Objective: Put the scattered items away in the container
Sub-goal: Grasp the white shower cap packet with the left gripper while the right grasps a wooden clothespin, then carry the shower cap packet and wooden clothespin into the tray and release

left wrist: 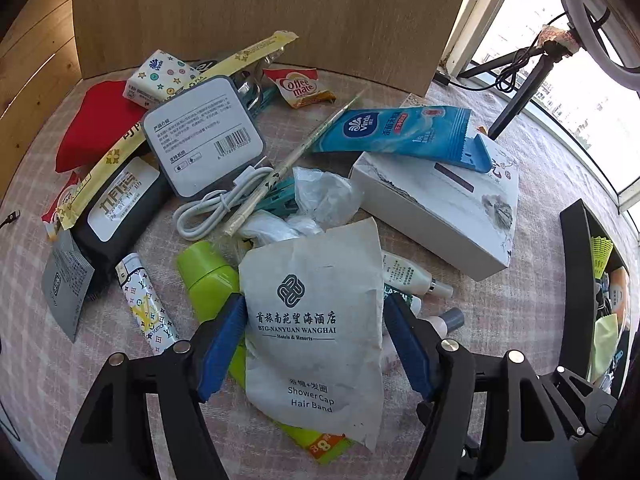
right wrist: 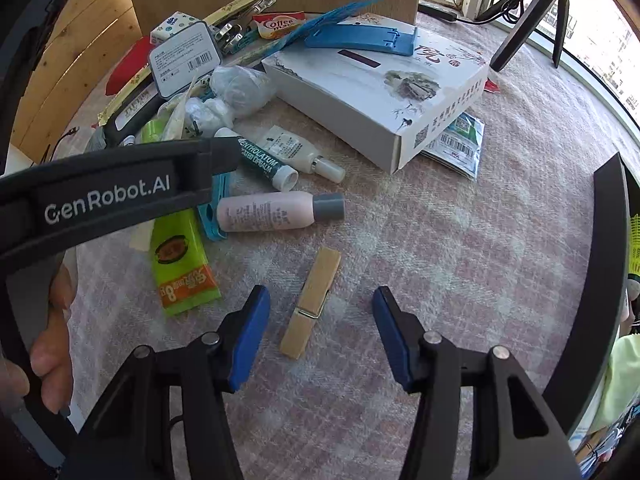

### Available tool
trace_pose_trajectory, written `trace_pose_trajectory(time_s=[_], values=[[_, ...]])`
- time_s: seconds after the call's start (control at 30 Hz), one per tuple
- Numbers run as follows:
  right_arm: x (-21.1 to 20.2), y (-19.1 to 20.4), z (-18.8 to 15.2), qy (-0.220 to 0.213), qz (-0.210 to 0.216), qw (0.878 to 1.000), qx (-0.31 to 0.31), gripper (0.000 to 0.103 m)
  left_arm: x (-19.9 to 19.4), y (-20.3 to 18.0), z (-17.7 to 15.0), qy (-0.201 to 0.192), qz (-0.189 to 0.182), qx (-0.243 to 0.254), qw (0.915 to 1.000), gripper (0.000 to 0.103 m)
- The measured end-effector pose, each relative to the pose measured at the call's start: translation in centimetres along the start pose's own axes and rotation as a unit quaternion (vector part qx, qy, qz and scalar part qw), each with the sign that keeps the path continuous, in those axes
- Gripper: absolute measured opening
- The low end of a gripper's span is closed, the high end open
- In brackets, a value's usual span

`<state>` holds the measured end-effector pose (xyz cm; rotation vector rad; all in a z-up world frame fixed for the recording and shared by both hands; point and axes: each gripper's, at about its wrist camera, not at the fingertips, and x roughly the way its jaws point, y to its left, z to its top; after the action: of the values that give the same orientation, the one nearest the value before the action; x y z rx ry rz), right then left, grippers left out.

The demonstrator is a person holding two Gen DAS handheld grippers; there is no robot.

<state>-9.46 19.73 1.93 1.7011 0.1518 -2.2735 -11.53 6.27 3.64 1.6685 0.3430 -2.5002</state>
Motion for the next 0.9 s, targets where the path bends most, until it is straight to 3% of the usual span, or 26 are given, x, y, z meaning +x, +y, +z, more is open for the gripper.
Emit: trace_pose_trajectory(time_s=[0.13,0.2,0.33,0.63,0.9], values=[[-0.2,-1.0,0.1,0.000,0.012,1.000,0.014,0.022,-0.2,0.2,-0.1,-0.002,-0.007,-0.001,1.0000,0.063],[-0.2,-1.8,0.1,0.004,0.028,0.999,0.029,0.015,-0.4,0.7,-0.2,-0.003,-0.019,-0.008,0.9998,0.061],[-0.5,-2.8,-0.3,-0.002,0.046,0.998,0.045,0.014,-1.2,2.1,-0.4,-0.003,-0.041,-0.024,0.9988,0.058],[-2.6,-3.8,-1.2,-0.029,0.083,0.993,0.073,0.013,-3.1,4.1,-1.0,-0.021,-0.041,-0.035,0.9983,0.055],[-7.5,-5.4,-2.3,-0.074,0.089,0.990,0.083,0.013,-6.0,2.4,-0.9,-0.044,-0.065,-0.012,0.9968,0.055]])
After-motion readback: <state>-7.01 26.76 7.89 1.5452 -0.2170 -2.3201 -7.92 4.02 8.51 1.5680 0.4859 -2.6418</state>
